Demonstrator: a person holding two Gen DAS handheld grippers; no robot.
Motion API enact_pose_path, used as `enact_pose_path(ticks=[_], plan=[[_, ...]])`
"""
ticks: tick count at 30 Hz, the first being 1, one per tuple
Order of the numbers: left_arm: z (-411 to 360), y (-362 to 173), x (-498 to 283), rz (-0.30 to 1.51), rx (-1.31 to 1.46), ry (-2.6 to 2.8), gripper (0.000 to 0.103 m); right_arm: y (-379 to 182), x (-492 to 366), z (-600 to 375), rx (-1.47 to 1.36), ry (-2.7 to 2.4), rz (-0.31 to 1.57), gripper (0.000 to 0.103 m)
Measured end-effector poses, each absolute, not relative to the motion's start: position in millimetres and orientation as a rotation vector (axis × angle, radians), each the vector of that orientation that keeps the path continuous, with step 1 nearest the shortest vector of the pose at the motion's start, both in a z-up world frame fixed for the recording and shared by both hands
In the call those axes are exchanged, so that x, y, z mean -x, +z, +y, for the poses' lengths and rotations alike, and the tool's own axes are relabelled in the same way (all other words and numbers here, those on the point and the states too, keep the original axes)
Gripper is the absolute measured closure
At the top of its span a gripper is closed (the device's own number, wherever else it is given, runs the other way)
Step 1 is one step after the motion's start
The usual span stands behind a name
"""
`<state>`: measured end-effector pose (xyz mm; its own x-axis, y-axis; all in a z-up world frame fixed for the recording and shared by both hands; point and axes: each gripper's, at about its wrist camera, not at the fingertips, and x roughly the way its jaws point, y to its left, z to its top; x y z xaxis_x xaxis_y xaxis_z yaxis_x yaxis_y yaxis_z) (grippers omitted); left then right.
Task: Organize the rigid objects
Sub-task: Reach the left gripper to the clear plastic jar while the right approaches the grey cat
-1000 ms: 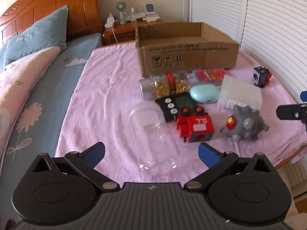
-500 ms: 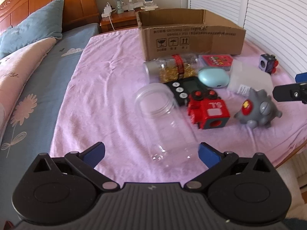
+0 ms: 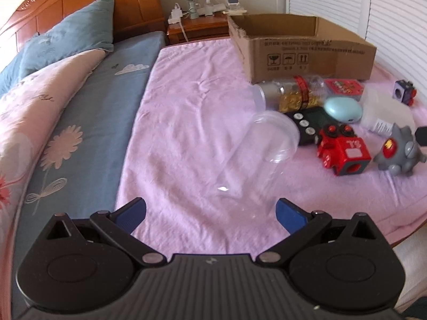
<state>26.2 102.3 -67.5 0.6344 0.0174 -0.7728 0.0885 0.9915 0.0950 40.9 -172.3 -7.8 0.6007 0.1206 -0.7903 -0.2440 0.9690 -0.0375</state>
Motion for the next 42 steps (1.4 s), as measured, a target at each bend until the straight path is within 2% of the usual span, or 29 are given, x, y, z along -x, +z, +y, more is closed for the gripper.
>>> enact_pose_path(ticks=[5, 9, 15, 22, 30, 42], plan=[[94, -69, -30, 0.898, -0.055, -0.07, 0.001, -8, -39, -173, 0.148, 0.211, 0.898, 0.0], [93, -67, -28, 0.981, -0.057, -0.056, 0.001, -8, -39, -177, 0.154, 0.196, 0.895, 0.0], [93, -56, -17, 0.991, 0.129, -0.159, 0.001, -7, -41, -185, 0.139, 0.188, 0.877, 0.0], [83, -56, -46, 0.963, 0.165, -0.145, 0.001, -11, -38, -192, 0.127, 0.185, 0.884, 0.0], [74, -54, -81, 0.899, 0.104, -0.048, 0.001, -24, -31, -188, 0.185, 0.23, 0.914, 0.0], [70, -73, -85, 0.894, -0.051, -0.009, 0.001, -47, -40, -171, 0.13, 0.343, 1.006, 0.0]])
